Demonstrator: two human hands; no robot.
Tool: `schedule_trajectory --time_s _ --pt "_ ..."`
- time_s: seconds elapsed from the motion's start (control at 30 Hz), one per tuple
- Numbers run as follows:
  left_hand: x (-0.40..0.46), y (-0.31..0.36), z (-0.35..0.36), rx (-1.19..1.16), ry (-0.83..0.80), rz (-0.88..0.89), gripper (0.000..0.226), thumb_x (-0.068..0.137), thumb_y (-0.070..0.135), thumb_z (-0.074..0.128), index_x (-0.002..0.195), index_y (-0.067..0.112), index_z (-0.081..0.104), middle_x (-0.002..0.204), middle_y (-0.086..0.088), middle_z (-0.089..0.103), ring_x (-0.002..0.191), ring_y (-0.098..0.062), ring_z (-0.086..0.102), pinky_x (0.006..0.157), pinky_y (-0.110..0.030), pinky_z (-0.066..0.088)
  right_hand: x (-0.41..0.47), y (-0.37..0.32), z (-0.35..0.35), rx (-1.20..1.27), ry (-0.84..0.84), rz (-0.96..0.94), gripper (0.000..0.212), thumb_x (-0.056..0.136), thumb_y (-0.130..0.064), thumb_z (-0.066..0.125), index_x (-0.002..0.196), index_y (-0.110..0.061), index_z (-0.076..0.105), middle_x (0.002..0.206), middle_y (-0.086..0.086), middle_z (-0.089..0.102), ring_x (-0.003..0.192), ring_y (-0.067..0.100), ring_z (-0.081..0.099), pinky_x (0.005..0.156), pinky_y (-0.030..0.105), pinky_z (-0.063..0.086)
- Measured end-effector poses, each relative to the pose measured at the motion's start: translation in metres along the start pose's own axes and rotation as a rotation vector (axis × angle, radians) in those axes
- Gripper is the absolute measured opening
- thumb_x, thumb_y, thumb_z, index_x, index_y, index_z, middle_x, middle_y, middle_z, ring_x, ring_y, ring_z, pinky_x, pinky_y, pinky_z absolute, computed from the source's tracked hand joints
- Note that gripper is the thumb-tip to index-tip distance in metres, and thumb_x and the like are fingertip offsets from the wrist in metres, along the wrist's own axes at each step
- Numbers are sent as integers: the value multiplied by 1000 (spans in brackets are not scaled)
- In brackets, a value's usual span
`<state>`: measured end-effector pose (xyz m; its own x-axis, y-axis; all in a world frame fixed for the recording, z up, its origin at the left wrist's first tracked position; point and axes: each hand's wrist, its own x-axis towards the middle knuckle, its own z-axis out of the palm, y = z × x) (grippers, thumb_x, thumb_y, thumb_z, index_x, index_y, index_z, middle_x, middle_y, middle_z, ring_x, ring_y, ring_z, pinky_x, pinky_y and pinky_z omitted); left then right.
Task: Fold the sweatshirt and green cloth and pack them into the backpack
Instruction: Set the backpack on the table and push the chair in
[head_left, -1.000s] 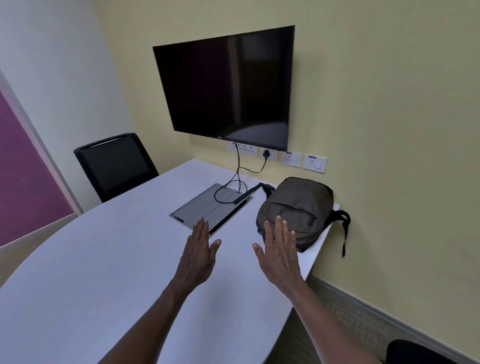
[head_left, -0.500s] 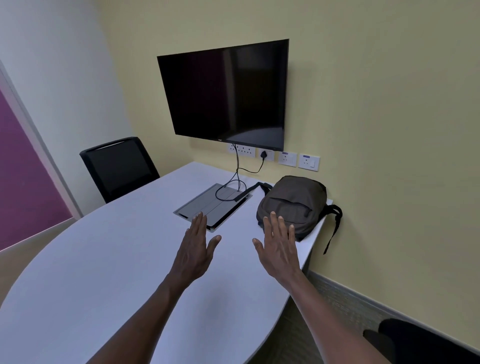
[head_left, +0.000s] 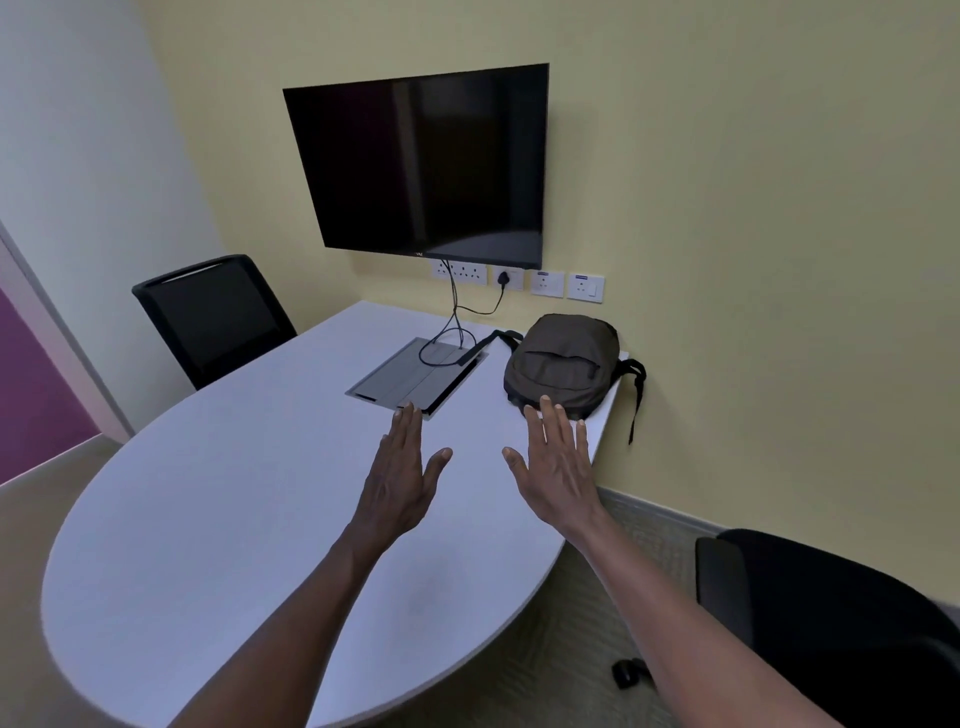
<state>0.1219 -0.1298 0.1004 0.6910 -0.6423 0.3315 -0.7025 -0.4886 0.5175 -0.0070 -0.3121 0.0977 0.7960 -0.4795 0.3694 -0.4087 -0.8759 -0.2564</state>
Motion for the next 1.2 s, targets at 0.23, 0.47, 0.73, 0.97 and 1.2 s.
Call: schedule_trajectory --time_s 0.23,0.47,0.73,0.97,1.2 --pt "-24 6 -5 -18 -24 20 75 101 51 34 158 13 3 166 -1 0 152 -10 -4 121 -29 0 -37 -16 -25 -21 8 7 66 104 -49 33 157 -15 16 166 12 2 153 28 1 121 47 -4" --pt "-32 38 -4 -32 -23 47 74 102 49 35 158 13 5 166 -3 2 153 -14 -1 123 -31 2 -57 3 -52 -41 58 36 67 103 -49 36 156 -13 20 165 15 8 152 32 8 123 52 5" --pt "-46 99 20 17 -48 76 79 96 57 27 159 14 4 166 -4 0 153 -17 -1 122 -34 1 -93 49 -83 -66 51 89 67 102 -50 35 156 -14 19 164 17 12 151 34 11 122 53 6" --pt "-67 155 55 25 -35 90 77 99 56 28 159 15 4 166 -3 -1 153 -16 -2 122 -34 1 -138 99 -111 -54 48 96 66 101 -50 37 154 -15 19 162 18 15 150 35 13 121 54 7" --pt "-105 217 87 28 -38 125 74 101 55 31 159 15 5 166 -2 0 153 -14 -3 121 -33 0 -188 144 -141 -57 32 103 68 101 -54 33 154 -14 19 162 21 12 150 37 13 121 57 6"
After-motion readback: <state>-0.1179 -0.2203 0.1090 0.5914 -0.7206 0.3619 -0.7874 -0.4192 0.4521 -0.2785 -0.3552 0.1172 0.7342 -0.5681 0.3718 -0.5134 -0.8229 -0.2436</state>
